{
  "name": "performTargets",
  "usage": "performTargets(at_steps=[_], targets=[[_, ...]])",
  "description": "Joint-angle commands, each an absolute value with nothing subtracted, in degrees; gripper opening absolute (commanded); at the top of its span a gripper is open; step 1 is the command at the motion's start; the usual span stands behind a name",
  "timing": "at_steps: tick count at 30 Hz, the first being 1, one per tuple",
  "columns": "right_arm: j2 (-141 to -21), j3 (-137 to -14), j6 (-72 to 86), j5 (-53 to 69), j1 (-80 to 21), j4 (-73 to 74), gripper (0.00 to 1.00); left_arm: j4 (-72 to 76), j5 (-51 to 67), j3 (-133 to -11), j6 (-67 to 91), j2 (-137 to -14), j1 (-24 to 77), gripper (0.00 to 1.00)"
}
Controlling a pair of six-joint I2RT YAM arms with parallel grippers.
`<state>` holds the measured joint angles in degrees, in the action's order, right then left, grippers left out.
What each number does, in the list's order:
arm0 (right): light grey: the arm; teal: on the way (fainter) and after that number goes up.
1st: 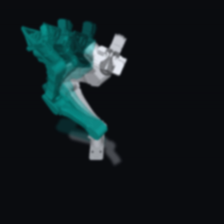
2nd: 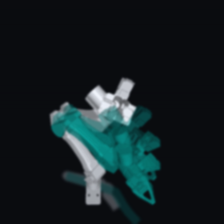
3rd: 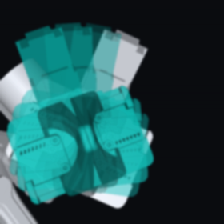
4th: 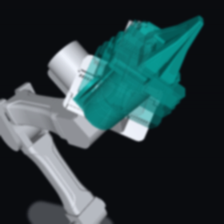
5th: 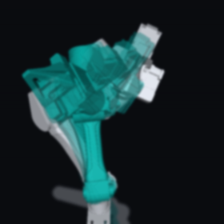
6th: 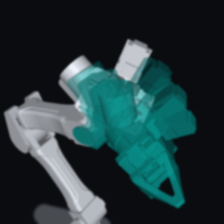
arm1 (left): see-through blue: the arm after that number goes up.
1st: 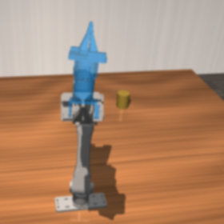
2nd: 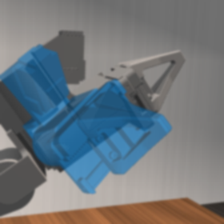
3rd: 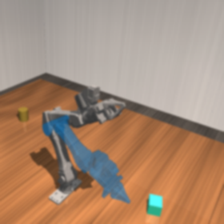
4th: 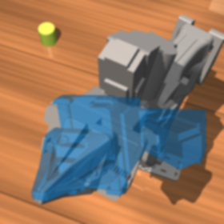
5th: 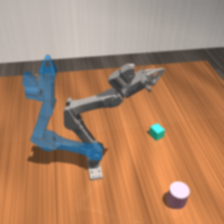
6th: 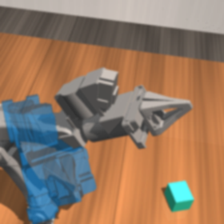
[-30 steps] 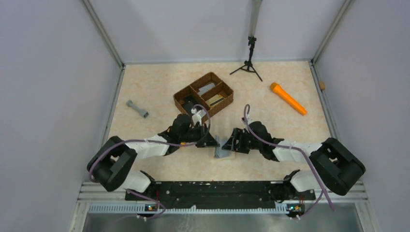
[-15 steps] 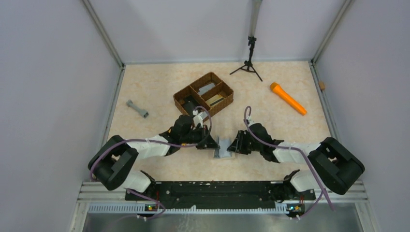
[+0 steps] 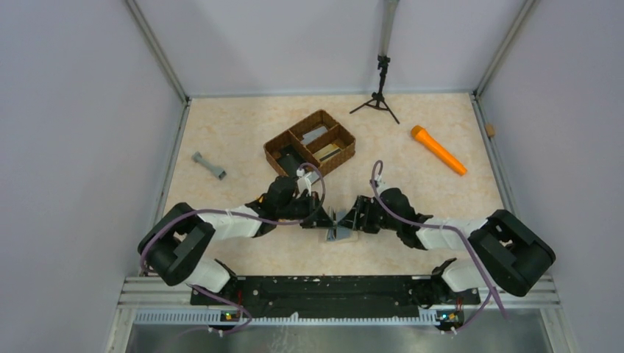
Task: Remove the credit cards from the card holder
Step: Pick up the card holder from the center of the board.
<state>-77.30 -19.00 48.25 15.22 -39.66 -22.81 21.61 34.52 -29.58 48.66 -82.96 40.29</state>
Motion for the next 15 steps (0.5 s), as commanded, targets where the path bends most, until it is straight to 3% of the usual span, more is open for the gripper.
performTargets(at_steps=[1,6,12,15], targets=[[-76.02,-15.05,48.11,14.92,-39.59,-23.99,0.66,25.59,35.91,-30.49,49.24,-85.26,40.88,0.0],[-72.89,-12.58,49.54,15.22,-39.38,-26.72,0.7,26.9,36.18,-30.98,49.73,-86.44,40.96,0.0],[-70.65,-10.42,50.2,15.65,-39.38,-29.66,0.87,28.5,36.44,-30.8,50.05,-88.06,40.97,0.0],[-69.74,-10.37,50.28,15.55,-39.3,-29.61,0.9,29.79,36.63,-30.21,50.27,-88.93,41.02,0.0]])
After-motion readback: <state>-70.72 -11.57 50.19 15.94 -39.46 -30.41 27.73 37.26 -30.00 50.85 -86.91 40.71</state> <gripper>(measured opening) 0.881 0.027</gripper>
